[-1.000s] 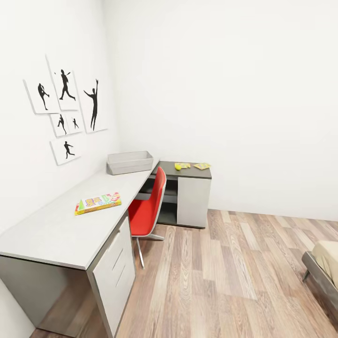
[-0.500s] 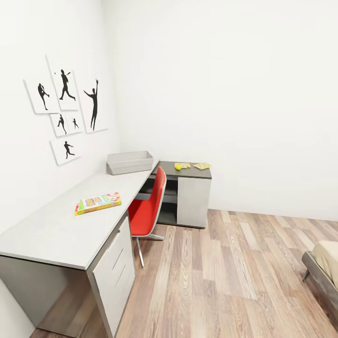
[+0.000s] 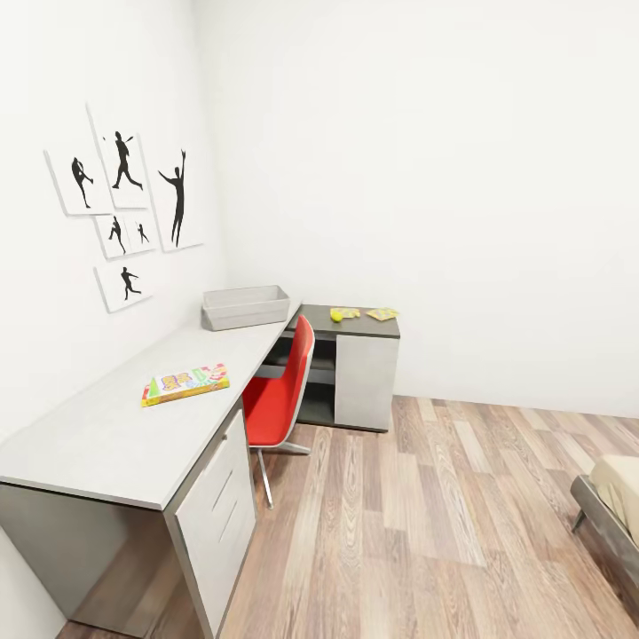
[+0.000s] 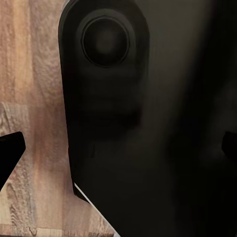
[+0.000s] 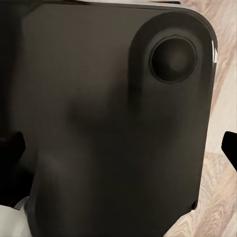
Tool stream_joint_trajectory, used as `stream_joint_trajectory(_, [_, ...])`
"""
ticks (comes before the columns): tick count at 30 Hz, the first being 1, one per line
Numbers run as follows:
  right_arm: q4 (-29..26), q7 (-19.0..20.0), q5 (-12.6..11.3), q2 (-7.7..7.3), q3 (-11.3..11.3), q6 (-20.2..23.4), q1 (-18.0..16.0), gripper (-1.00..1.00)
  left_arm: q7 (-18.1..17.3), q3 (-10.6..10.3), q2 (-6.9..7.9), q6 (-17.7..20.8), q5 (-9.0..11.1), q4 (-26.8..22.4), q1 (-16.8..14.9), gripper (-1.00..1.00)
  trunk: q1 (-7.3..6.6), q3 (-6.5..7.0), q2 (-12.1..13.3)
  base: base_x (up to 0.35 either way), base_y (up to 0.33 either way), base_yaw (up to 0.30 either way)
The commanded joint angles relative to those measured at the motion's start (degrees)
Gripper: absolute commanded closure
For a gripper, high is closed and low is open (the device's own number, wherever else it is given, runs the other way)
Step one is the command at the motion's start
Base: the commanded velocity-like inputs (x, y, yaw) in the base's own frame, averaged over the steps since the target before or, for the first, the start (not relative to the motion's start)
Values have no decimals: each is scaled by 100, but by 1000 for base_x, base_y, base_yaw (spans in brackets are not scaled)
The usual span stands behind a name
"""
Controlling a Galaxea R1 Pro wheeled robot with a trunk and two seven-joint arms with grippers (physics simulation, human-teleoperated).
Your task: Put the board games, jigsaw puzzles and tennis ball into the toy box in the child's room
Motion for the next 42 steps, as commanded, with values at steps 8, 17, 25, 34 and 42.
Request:
stream_joint_trajectory(8, [0, 1, 2, -9, 7, -16, -1, -100, -2, -17, 1, 0, -5, -2, -1, -100, 0, -4, -2, 0, 0, 0])
stream_joint_trajectory(17, [0, 8, 22, -13, 14, -21, -1, -100, -20, -22, 8, -3, -8, -2, -1, -100, 0, -4, -2, 0, 0, -24])
stream_joint_trajectory(25, [0, 9, 31, -16, 16, -17, -1, -100, -53, -23, 24, -6, -10, -2, -1, -100, -154, 121, 278, 0, 0, -211])
stream_joint_trajectory(34, [0, 9, 23, -63, 10, -25, -1, -100, -62, -18, 58, -12, -10, -2, -1, -100, -352, 283, 639, 0, 0, -267])
stream_joint_trajectory(42, [0, 3, 3, -100, 9, -31, -1, -100, -57, -13, 61, -12, -10, -16, -1, -100, -527, 426, 960, 0, 0, -244])
